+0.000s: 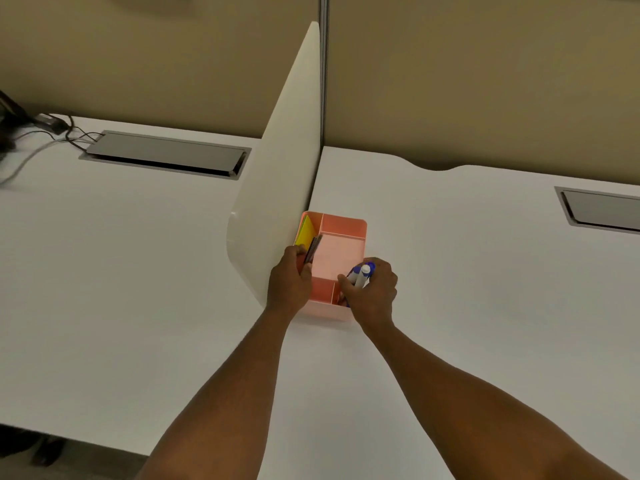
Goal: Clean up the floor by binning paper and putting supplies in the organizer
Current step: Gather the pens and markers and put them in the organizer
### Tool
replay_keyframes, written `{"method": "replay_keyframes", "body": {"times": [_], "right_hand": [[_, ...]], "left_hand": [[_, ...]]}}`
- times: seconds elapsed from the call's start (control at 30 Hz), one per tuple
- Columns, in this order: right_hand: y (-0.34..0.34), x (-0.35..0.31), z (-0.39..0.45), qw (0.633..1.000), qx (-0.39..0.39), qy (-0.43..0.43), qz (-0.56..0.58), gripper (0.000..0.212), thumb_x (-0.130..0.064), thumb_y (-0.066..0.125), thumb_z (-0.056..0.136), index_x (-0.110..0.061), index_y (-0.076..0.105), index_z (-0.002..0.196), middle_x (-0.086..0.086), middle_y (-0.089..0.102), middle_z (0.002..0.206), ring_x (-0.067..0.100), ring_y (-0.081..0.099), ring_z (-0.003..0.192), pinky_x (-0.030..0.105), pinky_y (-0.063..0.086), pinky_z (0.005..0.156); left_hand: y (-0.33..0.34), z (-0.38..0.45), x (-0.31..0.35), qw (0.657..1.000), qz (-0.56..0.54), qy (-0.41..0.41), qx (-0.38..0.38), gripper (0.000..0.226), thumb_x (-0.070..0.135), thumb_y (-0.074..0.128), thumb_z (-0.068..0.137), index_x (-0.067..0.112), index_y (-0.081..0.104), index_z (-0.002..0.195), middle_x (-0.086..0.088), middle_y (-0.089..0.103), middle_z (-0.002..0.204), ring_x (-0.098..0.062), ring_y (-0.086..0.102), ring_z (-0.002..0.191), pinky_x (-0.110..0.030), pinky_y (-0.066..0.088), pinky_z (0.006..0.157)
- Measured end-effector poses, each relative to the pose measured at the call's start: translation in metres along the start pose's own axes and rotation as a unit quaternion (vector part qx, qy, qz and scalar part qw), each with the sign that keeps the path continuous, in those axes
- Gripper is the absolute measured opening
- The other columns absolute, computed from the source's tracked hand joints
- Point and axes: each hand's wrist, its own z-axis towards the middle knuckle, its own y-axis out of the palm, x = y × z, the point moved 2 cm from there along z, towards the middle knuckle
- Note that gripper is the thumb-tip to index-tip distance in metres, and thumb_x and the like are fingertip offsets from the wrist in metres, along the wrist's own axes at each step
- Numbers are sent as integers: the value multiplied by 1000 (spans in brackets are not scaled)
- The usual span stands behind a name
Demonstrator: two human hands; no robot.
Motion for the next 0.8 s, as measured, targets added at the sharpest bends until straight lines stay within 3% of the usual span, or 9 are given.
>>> {"method": "replay_keyframes", "body": {"times": [0.1, 0.27, 0.43, 0.57, 0.8], "right_hand": [[0, 9, -5, 1000, -10, -2, -21, 53, -30, 81, 72, -18, 51, 114, -2, 55, 116, 23, 51, 114, 40, 43, 95], [-3, 16, -4, 995, -86, 44, -33, 95, -53, 82, 67, -22, 34, 143, 3, 40, 150, 25, 35, 138, 50, 30, 111], [-17, 18, -14, 993, -109, 32, -38, 115, -64, 81, 60, -25, 21, 150, 1, 29, 157, 26, 28, 143, 52, 27, 112], [-41, 31, -34, 993, -107, 16, -54, 114, -73, 75, 59, -28, 21, 149, -3, 28, 158, 21, 25, 144, 50, 25, 113], [-97, 58, -89, 995, -88, 2, -55, 81, -68, 63, 77, -28, 37, 142, -6, 40, 149, 17, 29, 141, 42, 24, 112]], "left_hand": [[-2, -1, 3, 1000, 1, -15, -8, 33, 14, 54, 98, 13, 46, 130, -10, 64, 127, -30, 62, 113, -35, 52, 90], [-6, -4, 6, 1000, 9, -18, -22, 38, 6, 49, 99, 13, 43, 135, -11, 59, 135, -32, 58, 120, -38, 50, 96], [-11, -18, 9, 999, 33, -26, -10, 44, 7, 47, 99, 17, 39, 142, -10, 56, 138, -33, 58, 119, -41, 49, 98], [-14, -40, 14, 999, 31, -22, 18, 42, 11, 49, 99, 21, 42, 139, -8, 58, 135, -32, 58, 118, -48, 51, 100], [-11, -104, 24, 999, 15, 41, 24, 53, 10, 54, 95, 19, 37, 145, -2, 49, 145, -23, 45, 134, -41, 44, 108]]}}
